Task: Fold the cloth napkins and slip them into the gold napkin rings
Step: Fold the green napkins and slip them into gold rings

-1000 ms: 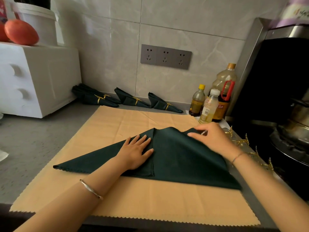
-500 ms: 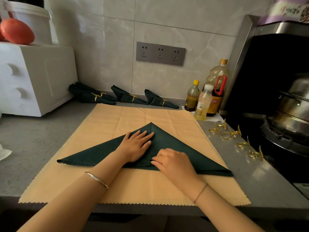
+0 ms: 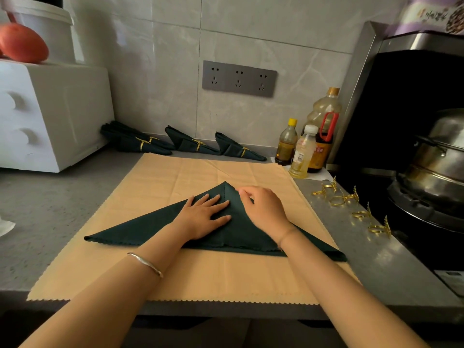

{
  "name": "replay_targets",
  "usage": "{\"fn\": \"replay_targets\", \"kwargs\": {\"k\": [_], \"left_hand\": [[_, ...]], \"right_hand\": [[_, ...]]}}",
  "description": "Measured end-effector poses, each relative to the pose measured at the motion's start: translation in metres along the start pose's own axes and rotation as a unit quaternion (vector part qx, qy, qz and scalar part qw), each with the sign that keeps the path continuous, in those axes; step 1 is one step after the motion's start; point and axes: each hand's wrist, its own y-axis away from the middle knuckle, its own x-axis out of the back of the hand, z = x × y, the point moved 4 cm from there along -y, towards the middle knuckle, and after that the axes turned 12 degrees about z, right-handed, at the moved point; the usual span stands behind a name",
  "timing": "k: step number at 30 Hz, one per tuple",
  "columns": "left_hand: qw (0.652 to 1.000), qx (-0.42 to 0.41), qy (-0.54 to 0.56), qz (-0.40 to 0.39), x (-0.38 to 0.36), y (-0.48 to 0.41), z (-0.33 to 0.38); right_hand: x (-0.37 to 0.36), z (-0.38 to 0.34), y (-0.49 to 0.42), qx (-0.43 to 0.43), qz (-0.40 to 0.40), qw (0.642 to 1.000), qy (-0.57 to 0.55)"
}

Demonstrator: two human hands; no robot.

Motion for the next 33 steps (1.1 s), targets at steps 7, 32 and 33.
{"fn": "replay_targets", "kwargs": {"k": [7,32,33], "left_hand": [[1.0,0.003,0.008,0.003,-0.001,0.001,0.002],[1.0,0.008,-0.004,-0.008,0.003,0.002,0.004],[1.0,0.006,-0.011,-0.009,0.003,0.002,0.004]], "right_hand": [[-0.074,0.018,-0.037,-0.024,-0.181,0.978,0.098],[0.067,0.095,0.117,-0.074,-0.261,0.945,0.184],[0.069,0.096,0.12,-0.078,-0.264,0.944,0.183]]}}
